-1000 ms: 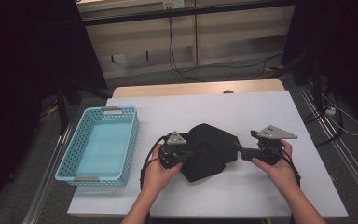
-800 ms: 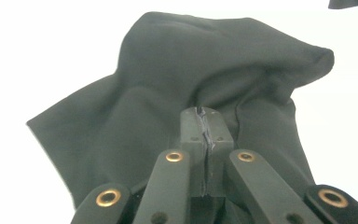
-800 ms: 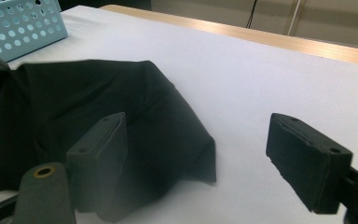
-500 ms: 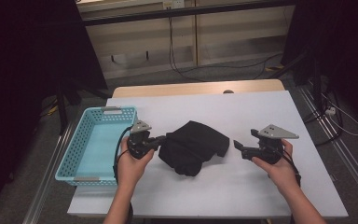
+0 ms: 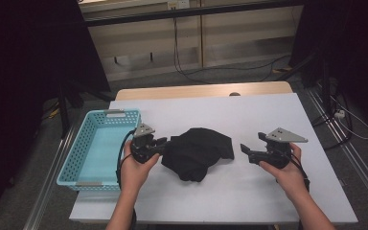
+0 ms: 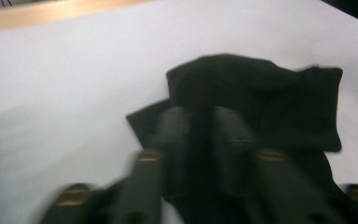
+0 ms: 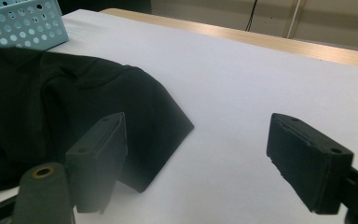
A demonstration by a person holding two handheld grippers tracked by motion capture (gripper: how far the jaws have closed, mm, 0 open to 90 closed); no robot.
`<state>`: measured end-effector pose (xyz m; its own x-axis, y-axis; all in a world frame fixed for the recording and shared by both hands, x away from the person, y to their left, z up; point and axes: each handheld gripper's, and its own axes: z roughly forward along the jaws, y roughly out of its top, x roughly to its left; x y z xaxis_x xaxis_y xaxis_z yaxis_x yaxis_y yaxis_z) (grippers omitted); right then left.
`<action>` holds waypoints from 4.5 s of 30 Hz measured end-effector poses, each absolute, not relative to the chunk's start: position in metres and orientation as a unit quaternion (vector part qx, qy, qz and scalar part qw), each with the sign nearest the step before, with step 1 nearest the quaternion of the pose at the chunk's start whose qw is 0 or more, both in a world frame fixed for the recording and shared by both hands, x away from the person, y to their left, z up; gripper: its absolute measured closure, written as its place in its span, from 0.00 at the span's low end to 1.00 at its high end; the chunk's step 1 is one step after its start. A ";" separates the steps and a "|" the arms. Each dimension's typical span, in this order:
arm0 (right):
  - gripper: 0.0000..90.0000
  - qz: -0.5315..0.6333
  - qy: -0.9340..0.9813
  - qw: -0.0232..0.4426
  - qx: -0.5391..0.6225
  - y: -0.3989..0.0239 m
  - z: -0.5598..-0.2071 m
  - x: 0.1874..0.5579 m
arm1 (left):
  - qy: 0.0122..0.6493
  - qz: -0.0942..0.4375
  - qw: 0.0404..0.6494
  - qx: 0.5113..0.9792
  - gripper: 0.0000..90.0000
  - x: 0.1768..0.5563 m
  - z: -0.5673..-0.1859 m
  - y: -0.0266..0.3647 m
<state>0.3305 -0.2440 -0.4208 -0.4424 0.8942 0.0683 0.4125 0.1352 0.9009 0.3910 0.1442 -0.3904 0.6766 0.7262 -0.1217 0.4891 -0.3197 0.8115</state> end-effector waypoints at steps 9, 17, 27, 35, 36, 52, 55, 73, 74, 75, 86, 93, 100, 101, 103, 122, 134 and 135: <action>0.21 0.467 0.710 0.257 0.460 -0.245 -0.421 0.327 | 0.319 0.096 0.451 0.828 0.39 0.382 -0.392 0.097; 0.21 0.466 0.710 0.258 0.461 -0.248 -0.422 0.324 | 0.296 0.074 0.394 0.867 0.58 0.380 -0.423 0.066; 0.21 0.465 0.711 0.256 0.461 -0.249 -0.422 0.324 | 0.306 0.058 0.389 0.867 0.98 0.379 -0.412 0.074; 0.21 0.466 0.710 0.256 0.461 -0.248 -0.422 0.324 | 0.351 0.077 0.420 0.833 0.99 0.388 -0.388 0.118; 0.21 0.466 0.711 0.256 0.461 -0.248 -0.422 0.324 | 0.364 0.092 0.423 0.825 0.99 0.391 -0.384 0.131; 0.21 0.465 0.716 0.253 0.455 -0.245 -0.422 0.324 | 0.395 0.119 0.413 0.812 0.79 0.396 -0.391 0.145; 0.21 0.465 0.716 0.254 0.455 -0.245 -0.423 0.324 | 0.381 0.117 0.427 0.812 0.60 0.395 -0.389 0.138; 0.20 0.464 0.721 0.248 0.451 -0.241 -0.424 0.323 | 0.305 0.108 0.398 0.858 0.66 0.396 -0.420 0.065; 0.20 0.464 0.722 0.248 0.451 -0.241 -0.424 0.323 | 0.304 0.106 0.398 0.859 0.69 0.397 -0.421 0.066; 0.20 0.464 0.722 0.248 0.451 -0.241 -0.424 0.323 | 0.304 0.106 0.398 0.859 0.75 0.397 -0.421 0.066; 0.20 0.459 0.729 0.243 0.445 -0.235 -0.427 0.324 | 0.350 0.105 0.433 0.824 0.92 0.399 -0.391 0.101; 0.20 0.454 0.743 0.234 0.433 -0.221 -0.432 0.331 | 0.399 0.093 0.453 0.792 0.92 0.401 -0.381 0.136; 0.21 0.458 0.751 0.211 0.426 -0.200 -0.439 0.347 | 0.409 0.093 0.447 0.790 0.92 0.403 -0.383 0.142; 0.21 0.456 0.755 0.203 0.424 -0.191 -0.442 0.352 | 0.408 0.094 0.445 0.792 0.92 0.403 -0.383 0.144; 0.22 0.454 0.762 0.194 0.419 -0.181 -0.445 0.357 | 0.411 0.094 0.446 0.789 0.92 0.402 -0.383 0.144; 0.94 0.408 0.836 0.099 0.353 -0.141 -0.459 0.360 | 0.424 0.107 0.450 0.778 0.91 0.401 -0.382 0.154; 0.95 0.416 0.843 0.096 0.326 -0.192 -0.435 0.300 | 0.429 0.101 0.427 0.790 0.89 0.402 -0.395 0.145; 0.93 0.421 0.839 0.097 0.330 -0.196 -0.435 0.300 | 0.427 0.103 0.426 0.791 0.86 0.402 -0.397 0.143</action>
<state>0.2998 -0.1964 -0.4347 -0.7638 0.6352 0.1150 0.4717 0.4276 0.7711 0.4020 0.1431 -0.3967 0.6146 0.7631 -0.1997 0.5874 -0.2737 0.7616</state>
